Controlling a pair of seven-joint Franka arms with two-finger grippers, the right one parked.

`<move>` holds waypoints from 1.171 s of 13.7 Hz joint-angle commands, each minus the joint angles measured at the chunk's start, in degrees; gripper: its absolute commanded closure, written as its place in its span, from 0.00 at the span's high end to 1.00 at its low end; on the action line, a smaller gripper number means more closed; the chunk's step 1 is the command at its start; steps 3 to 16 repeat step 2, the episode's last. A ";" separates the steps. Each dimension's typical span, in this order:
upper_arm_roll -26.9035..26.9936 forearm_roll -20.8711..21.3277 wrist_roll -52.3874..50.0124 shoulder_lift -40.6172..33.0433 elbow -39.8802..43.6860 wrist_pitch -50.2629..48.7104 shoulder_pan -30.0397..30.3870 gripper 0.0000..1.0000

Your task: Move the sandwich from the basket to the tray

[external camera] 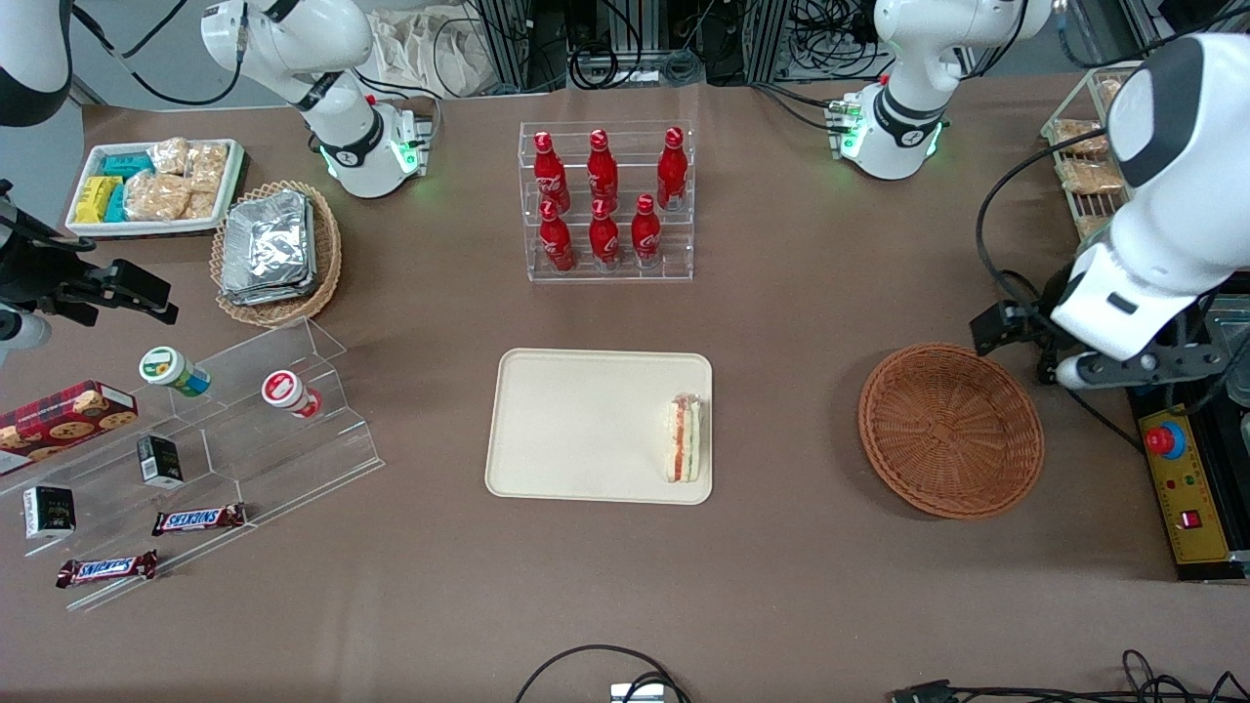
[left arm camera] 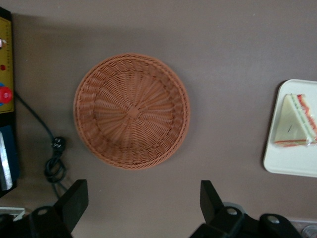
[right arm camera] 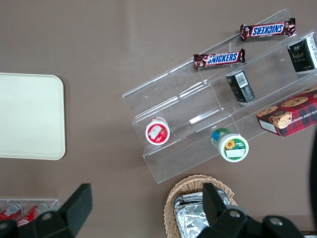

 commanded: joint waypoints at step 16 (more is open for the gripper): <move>-0.41 -1.33 4.36 -3.19 -3.39 0.45 2.22 1.00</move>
